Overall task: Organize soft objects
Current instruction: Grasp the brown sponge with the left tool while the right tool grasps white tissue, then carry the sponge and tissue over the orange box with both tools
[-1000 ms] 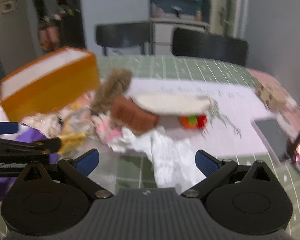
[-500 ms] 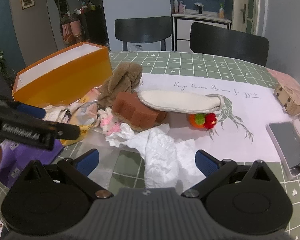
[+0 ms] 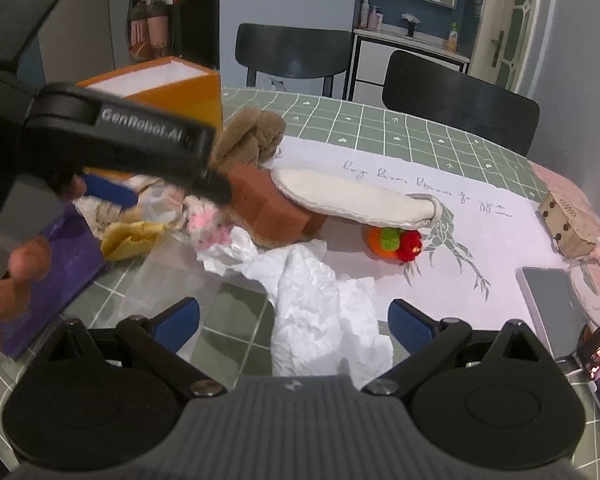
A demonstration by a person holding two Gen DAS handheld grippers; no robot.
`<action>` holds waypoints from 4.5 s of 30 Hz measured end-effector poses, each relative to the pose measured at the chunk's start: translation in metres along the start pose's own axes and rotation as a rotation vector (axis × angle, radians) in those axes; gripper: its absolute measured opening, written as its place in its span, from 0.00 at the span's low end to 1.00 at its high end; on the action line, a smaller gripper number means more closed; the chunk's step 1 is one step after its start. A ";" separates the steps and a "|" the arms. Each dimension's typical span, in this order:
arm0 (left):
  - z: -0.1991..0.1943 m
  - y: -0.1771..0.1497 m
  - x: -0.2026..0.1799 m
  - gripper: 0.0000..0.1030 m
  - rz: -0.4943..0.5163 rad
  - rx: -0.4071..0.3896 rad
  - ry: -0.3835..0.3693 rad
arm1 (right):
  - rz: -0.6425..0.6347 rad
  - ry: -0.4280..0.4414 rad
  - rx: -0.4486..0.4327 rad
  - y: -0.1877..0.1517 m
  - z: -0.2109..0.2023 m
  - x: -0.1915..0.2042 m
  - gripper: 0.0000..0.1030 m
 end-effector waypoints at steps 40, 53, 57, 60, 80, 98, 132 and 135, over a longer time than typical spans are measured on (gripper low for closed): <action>0.040 0.000 -0.016 0.51 -0.184 0.109 -0.229 | -0.064 -0.037 0.133 -0.025 0.043 -0.011 0.26; -0.026 0.009 0.001 0.41 -0.068 -0.075 -0.301 | -0.072 -0.005 0.024 -0.004 0.007 -0.006 0.10; -0.046 0.010 0.005 0.40 -0.026 -0.111 -0.311 | -0.061 -0.010 0.000 -0.001 -0.001 -0.007 0.10; -0.057 0.010 0.009 0.39 -0.019 -0.107 -0.343 | -0.062 -0.010 -0.009 0.002 -0.004 -0.003 0.10; -0.139 0.030 0.059 0.39 0.066 -0.264 -0.347 | -0.052 0.041 -0.183 0.023 -0.057 0.022 0.10; -0.173 0.054 0.129 0.39 0.066 -0.358 -0.251 | -0.308 0.078 -0.242 0.092 -0.071 0.130 0.10; -0.102 0.103 0.247 0.39 0.044 -0.250 -0.121 | -0.531 0.028 -0.207 0.291 0.050 0.202 0.11; -0.092 0.106 0.253 0.39 0.047 -0.236 -0.112 | -0.527 0.053 -0.200 0.298 0.068 0.207 0.11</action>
Point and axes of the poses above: each gripper's, at about its wrist camera, not at the fingertips, and z roughly the way its jaws point, x to its left, y to its top, the point moved 6 cm from there along z, roughly the way its jaws point, and after that the axes turned 6 degrees about y, right-handed, at the moved point
